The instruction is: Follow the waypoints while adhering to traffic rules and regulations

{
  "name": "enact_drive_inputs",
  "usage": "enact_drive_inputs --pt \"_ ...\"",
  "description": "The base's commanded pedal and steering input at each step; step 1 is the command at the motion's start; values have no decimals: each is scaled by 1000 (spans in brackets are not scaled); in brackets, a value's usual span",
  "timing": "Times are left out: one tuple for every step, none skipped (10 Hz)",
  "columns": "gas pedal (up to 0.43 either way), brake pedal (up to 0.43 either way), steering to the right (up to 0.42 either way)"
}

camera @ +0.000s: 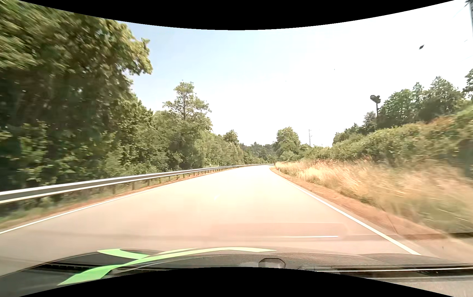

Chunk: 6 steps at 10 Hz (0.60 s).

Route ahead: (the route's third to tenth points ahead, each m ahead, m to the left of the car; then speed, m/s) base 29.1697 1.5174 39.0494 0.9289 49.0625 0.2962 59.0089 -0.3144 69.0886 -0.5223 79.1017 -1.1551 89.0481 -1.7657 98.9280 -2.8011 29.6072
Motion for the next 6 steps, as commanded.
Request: enact_drive_inputs --pt "248 0 4" --pt "260 0 4" --pt "268 0 5" --pt "280 0 4" --pt "280 0 5" --pt "280 0 5"
